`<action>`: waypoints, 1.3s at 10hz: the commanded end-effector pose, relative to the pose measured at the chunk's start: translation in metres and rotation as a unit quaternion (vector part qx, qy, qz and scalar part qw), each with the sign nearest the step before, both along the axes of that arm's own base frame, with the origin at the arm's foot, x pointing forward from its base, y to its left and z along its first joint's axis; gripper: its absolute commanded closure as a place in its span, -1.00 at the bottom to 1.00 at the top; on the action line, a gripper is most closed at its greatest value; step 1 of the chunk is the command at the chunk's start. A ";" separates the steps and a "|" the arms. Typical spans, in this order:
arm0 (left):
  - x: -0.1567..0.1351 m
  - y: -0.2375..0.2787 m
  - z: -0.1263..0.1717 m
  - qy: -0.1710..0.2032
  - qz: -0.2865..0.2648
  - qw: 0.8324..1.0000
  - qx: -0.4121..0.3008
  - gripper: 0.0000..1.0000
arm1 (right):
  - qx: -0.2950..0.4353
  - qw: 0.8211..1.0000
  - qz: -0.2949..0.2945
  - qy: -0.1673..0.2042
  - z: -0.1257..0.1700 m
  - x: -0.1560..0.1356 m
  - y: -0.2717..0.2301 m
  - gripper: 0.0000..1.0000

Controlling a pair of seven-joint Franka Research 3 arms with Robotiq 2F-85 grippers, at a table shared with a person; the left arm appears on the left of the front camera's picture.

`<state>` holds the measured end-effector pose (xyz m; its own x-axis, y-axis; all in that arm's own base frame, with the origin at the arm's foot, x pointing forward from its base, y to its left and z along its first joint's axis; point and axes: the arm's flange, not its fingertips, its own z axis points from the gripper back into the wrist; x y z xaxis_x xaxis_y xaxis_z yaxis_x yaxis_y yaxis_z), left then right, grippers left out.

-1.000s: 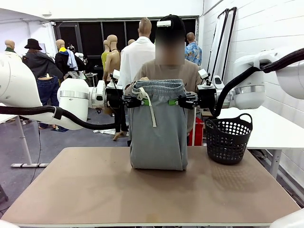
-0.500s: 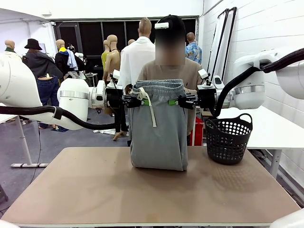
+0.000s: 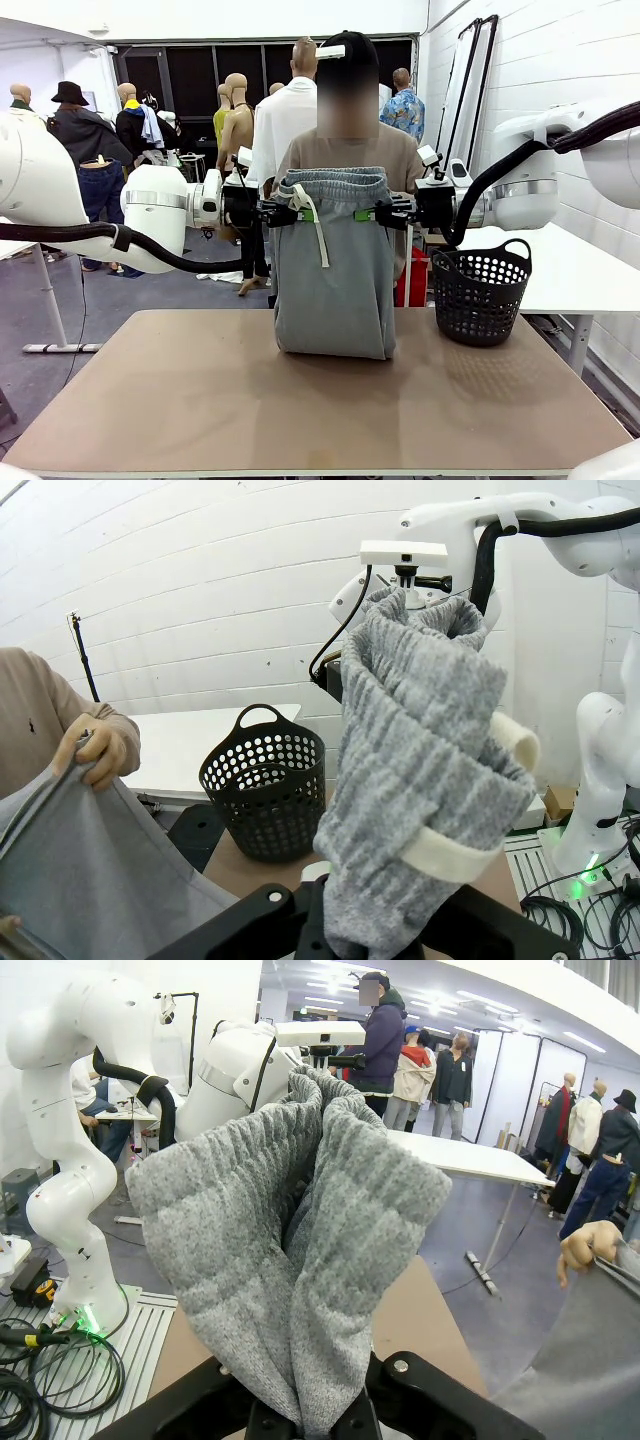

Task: Fold the training pants.
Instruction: Release the ends of the Training pants and then grab the overlapped ends.

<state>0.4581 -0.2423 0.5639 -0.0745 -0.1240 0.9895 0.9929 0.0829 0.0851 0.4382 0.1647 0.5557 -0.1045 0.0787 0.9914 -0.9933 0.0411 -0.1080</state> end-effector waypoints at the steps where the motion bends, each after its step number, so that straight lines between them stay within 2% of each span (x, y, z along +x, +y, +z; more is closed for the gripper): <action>1: -0.004 -0.001 0.001 -0.012 0.003 1.000 -0.012 1.00 | 0.003 1.000 0.006 -0.002 0.002 -0.002 0.001 1.00; 13: -0.004 -0.001 0.001 -0.012 0.003 1.000 -0.012 1.00 | 0.003 1.000 0.006 -0.002 0.002 -0.002 0.001 1.00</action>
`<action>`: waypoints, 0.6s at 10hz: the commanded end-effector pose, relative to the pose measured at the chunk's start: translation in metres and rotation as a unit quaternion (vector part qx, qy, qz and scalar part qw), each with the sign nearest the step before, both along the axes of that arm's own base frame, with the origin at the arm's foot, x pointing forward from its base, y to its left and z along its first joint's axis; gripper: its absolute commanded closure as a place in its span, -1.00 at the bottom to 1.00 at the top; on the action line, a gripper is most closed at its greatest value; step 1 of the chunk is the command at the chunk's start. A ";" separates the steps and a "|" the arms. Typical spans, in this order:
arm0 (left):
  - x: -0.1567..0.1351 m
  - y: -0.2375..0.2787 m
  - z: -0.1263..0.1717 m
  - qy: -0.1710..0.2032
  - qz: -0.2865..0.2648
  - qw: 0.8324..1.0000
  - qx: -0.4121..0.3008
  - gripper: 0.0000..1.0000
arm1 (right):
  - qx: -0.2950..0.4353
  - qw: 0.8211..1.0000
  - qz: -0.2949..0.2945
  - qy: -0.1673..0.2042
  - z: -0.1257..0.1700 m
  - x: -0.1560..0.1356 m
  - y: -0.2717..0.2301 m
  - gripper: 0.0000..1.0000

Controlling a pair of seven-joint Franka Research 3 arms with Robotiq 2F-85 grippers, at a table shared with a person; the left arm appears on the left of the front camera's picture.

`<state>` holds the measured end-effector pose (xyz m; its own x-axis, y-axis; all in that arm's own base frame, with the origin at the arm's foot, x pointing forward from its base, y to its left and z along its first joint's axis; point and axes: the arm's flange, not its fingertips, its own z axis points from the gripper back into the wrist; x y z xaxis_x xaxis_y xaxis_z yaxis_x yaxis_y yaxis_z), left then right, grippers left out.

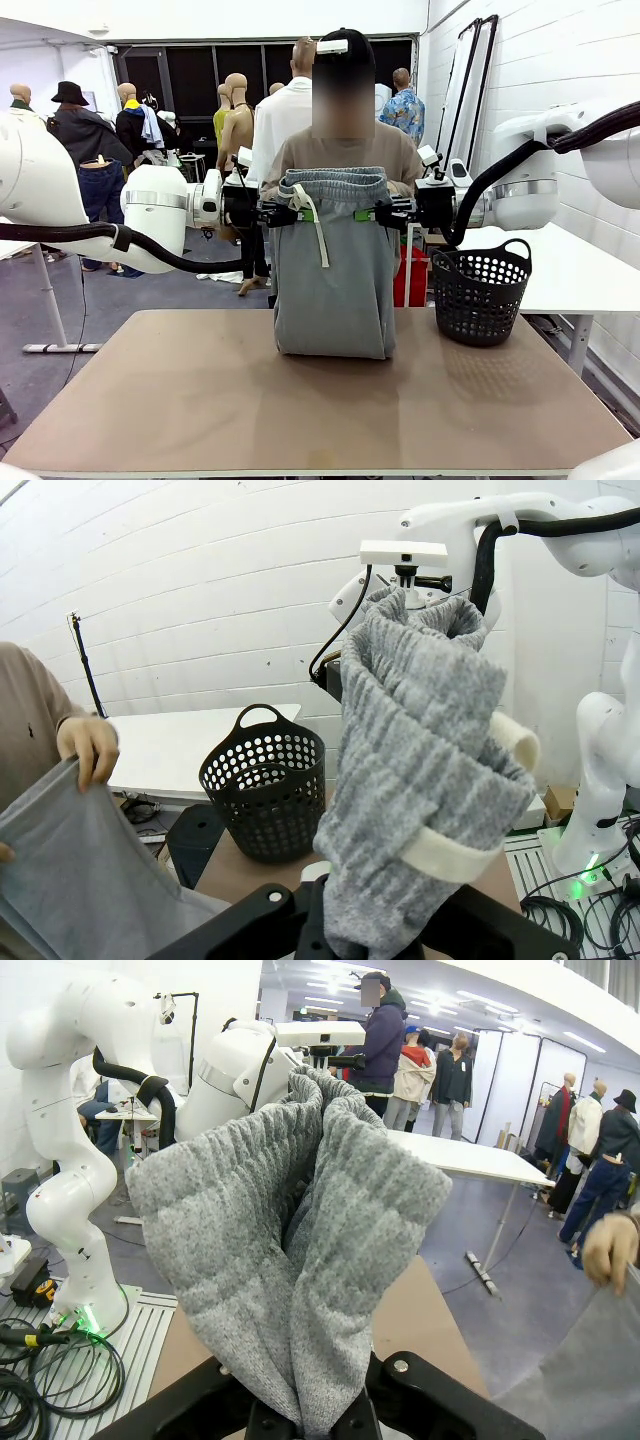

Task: Fold the training pants.
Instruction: Release the ends of the Training pants and then grab the overlapped ends.

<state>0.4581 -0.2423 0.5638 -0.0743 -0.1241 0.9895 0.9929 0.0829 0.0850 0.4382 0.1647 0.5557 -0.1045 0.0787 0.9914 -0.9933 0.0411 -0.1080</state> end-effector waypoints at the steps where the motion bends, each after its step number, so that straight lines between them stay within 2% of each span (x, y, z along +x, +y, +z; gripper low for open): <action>1: -0.004 -0.001 0.001 -0.012 0.003 1.000 -0.012 1.00 | 0.003 1.000 0.006 -0.002 0.002 -0.002 0.001 1.00; 6: -0.004 -0.001 0.001 -0.012 0.003 1.000 -0.012 1.00 | 0.003 1.000 0.006 -0.002 0.002 -0.002 0.001 1.00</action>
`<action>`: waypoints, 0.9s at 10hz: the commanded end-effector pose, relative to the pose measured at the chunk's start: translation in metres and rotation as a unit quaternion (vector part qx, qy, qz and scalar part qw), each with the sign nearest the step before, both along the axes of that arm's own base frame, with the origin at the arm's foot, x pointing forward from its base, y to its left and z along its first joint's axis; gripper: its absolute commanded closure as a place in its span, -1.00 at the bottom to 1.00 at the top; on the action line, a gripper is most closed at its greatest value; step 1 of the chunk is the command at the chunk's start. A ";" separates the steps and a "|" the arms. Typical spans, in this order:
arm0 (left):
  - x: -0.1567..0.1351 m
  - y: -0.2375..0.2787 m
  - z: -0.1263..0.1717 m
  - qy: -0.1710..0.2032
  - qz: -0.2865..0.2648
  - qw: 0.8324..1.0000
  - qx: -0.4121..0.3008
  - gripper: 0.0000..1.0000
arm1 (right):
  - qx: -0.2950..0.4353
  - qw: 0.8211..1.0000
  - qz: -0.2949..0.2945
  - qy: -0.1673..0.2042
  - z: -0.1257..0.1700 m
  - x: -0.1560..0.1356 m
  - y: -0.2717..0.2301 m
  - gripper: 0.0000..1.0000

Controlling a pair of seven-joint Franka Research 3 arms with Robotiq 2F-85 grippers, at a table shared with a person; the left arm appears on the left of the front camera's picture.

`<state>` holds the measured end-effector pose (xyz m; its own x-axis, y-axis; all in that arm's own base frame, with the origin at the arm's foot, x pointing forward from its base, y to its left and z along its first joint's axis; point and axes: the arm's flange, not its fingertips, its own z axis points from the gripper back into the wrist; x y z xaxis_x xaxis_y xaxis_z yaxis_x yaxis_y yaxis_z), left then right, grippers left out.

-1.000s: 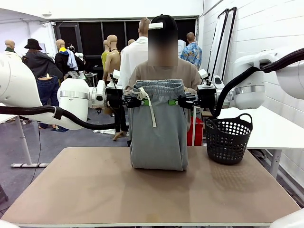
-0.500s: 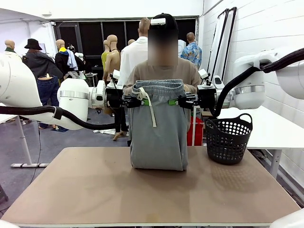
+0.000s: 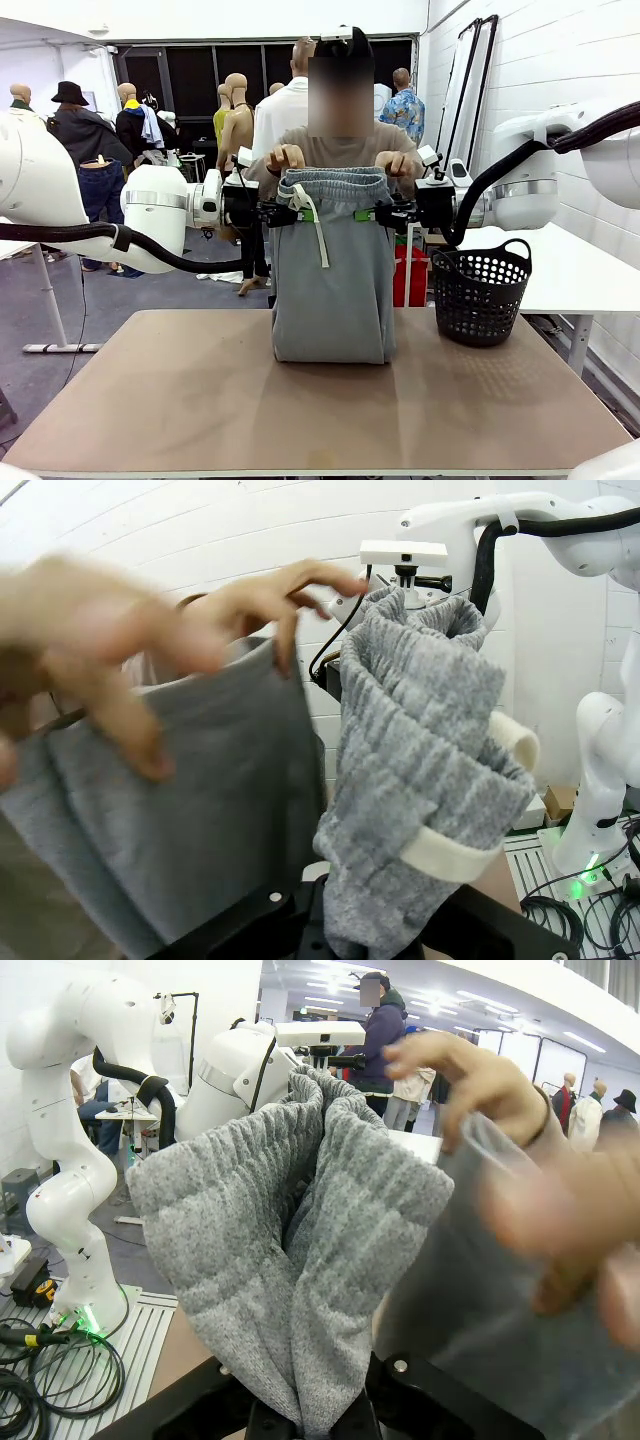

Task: Fold the training pants.
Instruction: Release the ends of the Training pants and then grab the overlapped ends.

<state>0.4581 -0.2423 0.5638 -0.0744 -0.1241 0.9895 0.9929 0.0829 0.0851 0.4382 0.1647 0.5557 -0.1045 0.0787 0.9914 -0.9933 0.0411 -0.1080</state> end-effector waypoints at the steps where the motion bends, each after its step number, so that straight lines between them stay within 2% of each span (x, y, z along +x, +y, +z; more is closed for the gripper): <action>1: -0.004 -0.001 0.001 -0.012 0.003 1.000 -0.012 1.00 | 0.003 1.000 0.006 -0.002 0.002 -0.002 0.001 1.00; 9: -0.004 -0.001 0.001 -0.012 0.003 1.000 -0.012 1.00 | 0.003 1.000 0.006 -0.002 0.002 -0.002 0.001 1.00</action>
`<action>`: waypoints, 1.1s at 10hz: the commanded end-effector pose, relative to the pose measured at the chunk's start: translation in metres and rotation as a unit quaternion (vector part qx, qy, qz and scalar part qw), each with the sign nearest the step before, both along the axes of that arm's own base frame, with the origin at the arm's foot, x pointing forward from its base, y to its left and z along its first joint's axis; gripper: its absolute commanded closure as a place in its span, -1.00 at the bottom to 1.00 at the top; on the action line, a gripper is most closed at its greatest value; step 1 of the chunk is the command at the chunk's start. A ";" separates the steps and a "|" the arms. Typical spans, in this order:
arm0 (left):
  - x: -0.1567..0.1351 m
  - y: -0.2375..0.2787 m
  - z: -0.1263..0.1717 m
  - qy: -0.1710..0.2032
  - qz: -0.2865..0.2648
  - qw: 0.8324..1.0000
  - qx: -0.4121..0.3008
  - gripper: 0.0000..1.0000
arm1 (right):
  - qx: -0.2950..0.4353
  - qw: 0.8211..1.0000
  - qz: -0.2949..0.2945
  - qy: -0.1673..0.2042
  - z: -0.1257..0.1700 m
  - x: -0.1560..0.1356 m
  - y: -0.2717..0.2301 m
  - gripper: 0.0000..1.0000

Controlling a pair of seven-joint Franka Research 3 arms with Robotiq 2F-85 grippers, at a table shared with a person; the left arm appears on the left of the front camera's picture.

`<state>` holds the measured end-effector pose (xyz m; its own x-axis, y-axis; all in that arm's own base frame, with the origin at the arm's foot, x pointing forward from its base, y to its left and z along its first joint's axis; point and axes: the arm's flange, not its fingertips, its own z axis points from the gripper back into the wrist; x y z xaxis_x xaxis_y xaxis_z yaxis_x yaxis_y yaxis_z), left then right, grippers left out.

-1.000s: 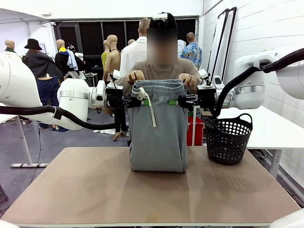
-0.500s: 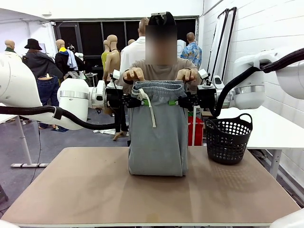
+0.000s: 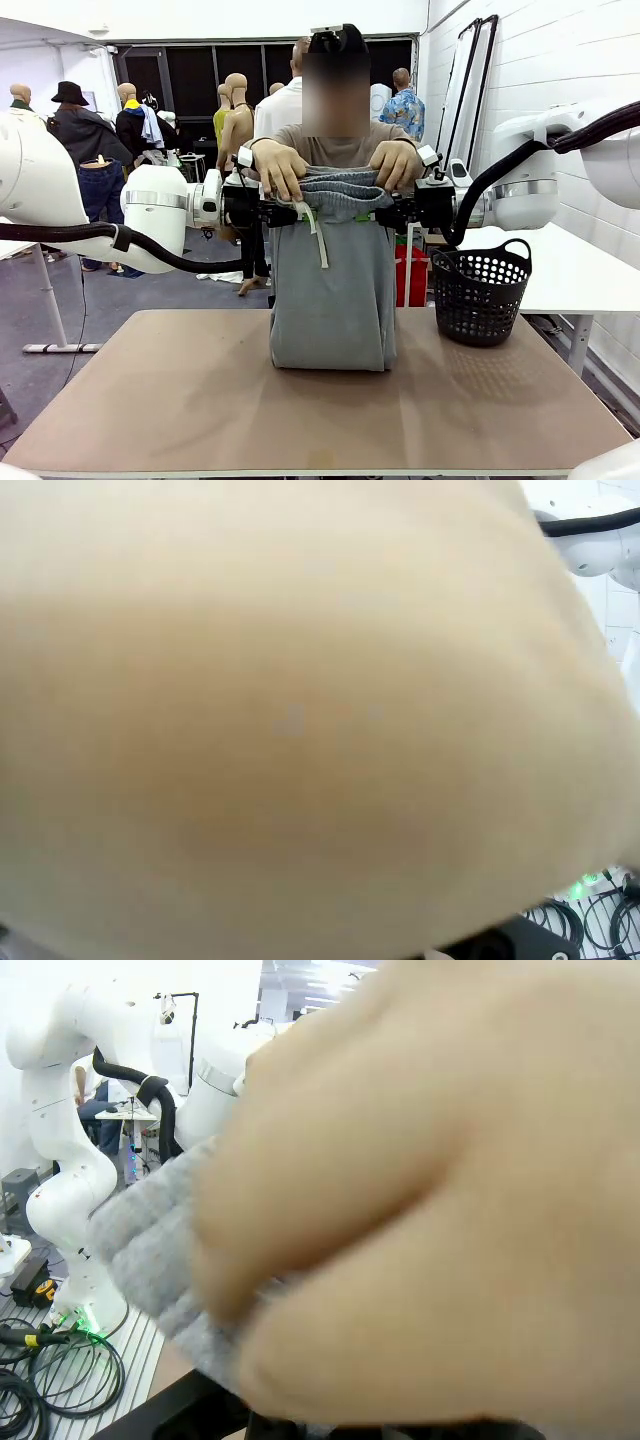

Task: Fold the training pants.
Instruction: Release the ends of the Training pants and then grab the overlapped ends.

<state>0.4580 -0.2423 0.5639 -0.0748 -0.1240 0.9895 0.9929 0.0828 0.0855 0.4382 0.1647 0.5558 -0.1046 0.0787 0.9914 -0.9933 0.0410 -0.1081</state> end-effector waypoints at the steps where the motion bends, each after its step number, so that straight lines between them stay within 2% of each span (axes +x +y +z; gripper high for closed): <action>1: -0.004 0.000 0.001 -0.012 0.003 1.000 -0.012 1.00 | 0.003 1.000 0.006 -0.002 0.002 -0.002 0.001 1.00; 11: -0.004 0.000 0.001 -0.012 0.003 1.000 -0.012 1.00 | 0.003 1.000 0.006 -0.002 0.002 -0.002 0.001 1.00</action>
